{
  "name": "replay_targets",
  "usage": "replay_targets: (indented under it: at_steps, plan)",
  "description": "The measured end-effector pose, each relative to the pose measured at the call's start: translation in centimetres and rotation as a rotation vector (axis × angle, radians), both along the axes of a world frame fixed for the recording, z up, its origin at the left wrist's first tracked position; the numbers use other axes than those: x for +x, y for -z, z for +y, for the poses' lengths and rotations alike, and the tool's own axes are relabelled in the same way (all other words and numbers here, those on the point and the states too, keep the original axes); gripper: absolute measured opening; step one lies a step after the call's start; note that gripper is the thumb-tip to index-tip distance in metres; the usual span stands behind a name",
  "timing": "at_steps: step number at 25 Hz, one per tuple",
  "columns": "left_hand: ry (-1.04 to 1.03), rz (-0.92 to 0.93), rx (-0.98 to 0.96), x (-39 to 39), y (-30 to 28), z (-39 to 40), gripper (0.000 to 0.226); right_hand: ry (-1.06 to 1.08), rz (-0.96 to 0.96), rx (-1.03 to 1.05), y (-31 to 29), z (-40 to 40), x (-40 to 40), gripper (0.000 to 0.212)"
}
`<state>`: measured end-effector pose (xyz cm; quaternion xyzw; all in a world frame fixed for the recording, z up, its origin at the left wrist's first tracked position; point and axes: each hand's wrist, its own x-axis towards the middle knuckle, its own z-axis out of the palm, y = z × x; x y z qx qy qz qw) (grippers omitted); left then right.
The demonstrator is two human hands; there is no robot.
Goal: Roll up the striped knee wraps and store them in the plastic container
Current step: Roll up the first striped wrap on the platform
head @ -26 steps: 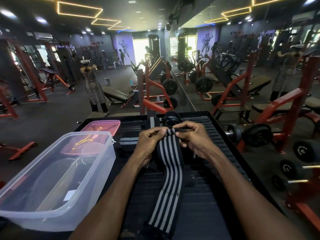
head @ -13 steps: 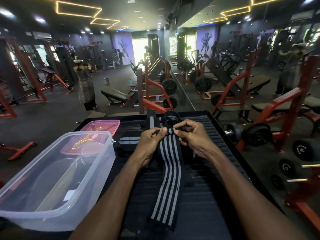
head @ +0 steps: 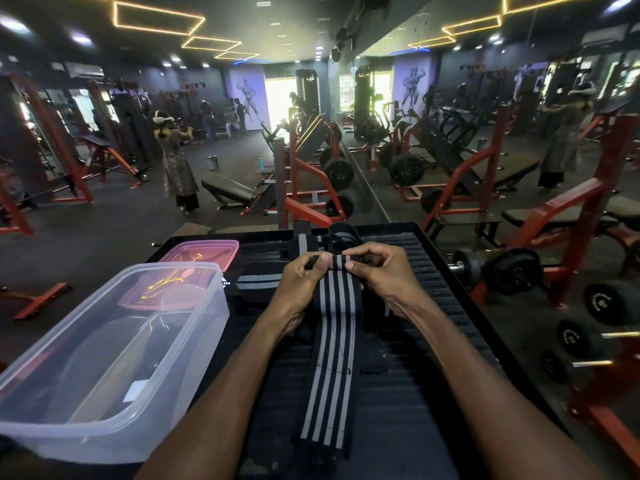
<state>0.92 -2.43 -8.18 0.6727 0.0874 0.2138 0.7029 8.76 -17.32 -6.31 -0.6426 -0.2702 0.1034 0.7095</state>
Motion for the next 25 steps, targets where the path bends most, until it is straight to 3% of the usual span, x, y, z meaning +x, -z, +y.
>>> replay_targets:
  at_steps: [4,8,13,20,25]
  plan:
    - [0.018,-0.049,-0.062,0.1,0.1,0.1,0.024,-0.015,-0.011,-0.003,-0.2,-0.1,0.0,0.022]
    - [0.021,-0.098,-0.110,0.1,0.1,0.3,0.016,-0.073,0.150,-0.009,-0.1,-0.1,0.0,0.016]
    - [0.067,-0.079,-0.214,0.0,-0.4,-0.4,0.018,0.040,0.043,-0.051,-0.2,0.0,0.1,0.012]
    - [-0.020,-0.074,-0.025,-0.2,-0.1,0.0,0.024,-0.064,0.173,-0.107,-0.2,0.1,-0.1,0.013]
    - [0.040,-0.018,-0.069,0.0,-0.1,-0.8,0.018,0.013,0.038,-0.116,-0.2,-0.1,-0.2,0.015]
